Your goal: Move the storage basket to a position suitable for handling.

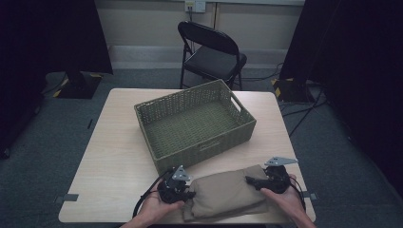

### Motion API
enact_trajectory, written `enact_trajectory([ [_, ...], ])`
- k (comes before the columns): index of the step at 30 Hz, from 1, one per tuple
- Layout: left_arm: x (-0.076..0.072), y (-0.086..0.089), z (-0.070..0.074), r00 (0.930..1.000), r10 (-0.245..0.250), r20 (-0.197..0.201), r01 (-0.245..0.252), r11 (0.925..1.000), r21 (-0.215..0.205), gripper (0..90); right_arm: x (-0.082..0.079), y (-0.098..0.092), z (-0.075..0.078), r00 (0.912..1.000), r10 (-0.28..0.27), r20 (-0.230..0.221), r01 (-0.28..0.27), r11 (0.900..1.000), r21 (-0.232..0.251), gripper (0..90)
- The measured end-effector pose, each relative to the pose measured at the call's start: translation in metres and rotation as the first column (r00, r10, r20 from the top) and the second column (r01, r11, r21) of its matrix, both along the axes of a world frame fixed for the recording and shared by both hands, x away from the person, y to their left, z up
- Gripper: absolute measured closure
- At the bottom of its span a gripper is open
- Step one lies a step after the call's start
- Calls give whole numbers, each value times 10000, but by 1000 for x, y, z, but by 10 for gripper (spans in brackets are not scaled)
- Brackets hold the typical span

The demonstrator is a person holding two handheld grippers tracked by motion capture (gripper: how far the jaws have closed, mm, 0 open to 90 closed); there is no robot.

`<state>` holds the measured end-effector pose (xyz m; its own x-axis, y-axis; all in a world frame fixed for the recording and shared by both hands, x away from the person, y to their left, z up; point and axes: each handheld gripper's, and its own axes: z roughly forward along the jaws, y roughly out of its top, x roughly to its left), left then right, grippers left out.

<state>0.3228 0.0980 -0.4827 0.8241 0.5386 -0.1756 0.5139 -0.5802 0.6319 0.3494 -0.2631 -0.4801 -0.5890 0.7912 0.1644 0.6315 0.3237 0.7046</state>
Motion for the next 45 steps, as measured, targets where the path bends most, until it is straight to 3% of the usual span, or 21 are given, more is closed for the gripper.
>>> enact_trajectory([
  [4, 0, 0, 0, 10000, 71, -23, -71, 10000, 1, 715, 0, -6, 5, 9990, -400, 188, 390, 9980, 507, 291],
  [7, 0, 0, 0, 10000, 67, -66, -67, 10000, -47, 716, -1, -9, 8, 9972, -723, 176, 711, 9956, 611, 255],
  [9, 0, 0, 0, 10000, 97, -15, -97, 9999, -63, 715, -2, -10, 7, 9982, -571, -205, 585, 9956, 731, 214],
  [12, 0, 0, 0, 10000, 84, -20, -84, 10000, -22, 714, -7, -7, 1, 9973, -256, -689, 294, 9981, 546, 204],
  [17, 0, 0, 0, 10000, 36, -23, -36, 10000, 2, 714, -4, 2, -6, 9950, 68, -999, -13, 9985, 545, 186],
  [23, 2, 1, -1, 9999, 66, -87, -67, 9999, -133, 716, 0, 15, -9, 9973, 468, -558, -466, 9989, 61, 184],
  [26, 2, 1, -1, 9999, 75, -101, -77, 9998, -168, 716, 1, 21, -8, 9961, 760, -441, -763, 9971, -53, 268],
  [29, 3, 1, -1, 9999, 83, -120, -86, 9998, -199, 716, 3, 22, -8, 9948, 945, -373, -948, 9955, -75, 436],
  [35, 5, 2, -1, 9998, 96, -200, -101, 9996, -269, 720, 5, 24, -6, 9935, 1107, -247, -1113, 9934, -264, 676],
  [41, 6, 3, 0, 9996, 84, -262, -93, 9994, -343, 733, 2, 26, -3, 9935, 1125, 143, -1115, 9920, -594, 772],
  [45, 5, 4, 3, 9997, 165, -157, -173, 9985, -528, 747, 2, 23, 2, 9945, 1011, 284, -1002, 9945, -317, 785],
])
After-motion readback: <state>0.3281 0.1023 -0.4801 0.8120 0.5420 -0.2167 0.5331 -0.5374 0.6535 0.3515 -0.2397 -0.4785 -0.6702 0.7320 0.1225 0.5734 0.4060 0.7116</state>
